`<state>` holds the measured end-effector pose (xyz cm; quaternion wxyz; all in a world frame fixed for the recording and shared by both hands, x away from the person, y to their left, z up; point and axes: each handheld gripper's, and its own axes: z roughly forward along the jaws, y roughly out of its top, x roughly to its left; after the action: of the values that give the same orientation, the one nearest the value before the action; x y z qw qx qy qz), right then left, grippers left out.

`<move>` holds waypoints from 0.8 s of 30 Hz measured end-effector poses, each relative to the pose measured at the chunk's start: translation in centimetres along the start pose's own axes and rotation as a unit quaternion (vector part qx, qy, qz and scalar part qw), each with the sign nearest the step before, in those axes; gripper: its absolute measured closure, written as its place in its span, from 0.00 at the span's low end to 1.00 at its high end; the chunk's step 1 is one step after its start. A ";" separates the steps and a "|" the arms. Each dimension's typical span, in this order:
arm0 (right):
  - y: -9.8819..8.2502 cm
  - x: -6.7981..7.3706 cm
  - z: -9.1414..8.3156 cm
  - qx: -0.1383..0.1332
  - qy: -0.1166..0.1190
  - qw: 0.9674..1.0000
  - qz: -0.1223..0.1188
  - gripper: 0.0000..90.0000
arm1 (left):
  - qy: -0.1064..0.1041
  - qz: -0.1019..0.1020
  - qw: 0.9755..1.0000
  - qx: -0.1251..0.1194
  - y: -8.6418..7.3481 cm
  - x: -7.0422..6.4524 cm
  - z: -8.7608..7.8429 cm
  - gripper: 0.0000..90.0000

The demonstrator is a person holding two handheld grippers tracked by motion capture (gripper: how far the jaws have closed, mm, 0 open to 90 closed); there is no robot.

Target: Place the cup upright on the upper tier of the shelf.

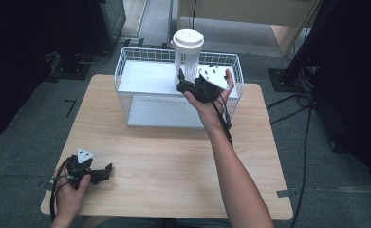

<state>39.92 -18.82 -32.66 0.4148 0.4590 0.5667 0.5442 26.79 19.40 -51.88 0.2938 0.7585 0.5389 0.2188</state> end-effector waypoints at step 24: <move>-6.2 -3.8 -5.0 0.026 0.004 1.000 -0.010 0.02 | 0.000 -0.002 1.000 -0.001 0.0 0.0 0.0 0.00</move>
<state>35.53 -23.62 -38.63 0.4061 0.4613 0.5871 0.5269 26.78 19.37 -51.89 0.2950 0.7572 0.5402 0.2186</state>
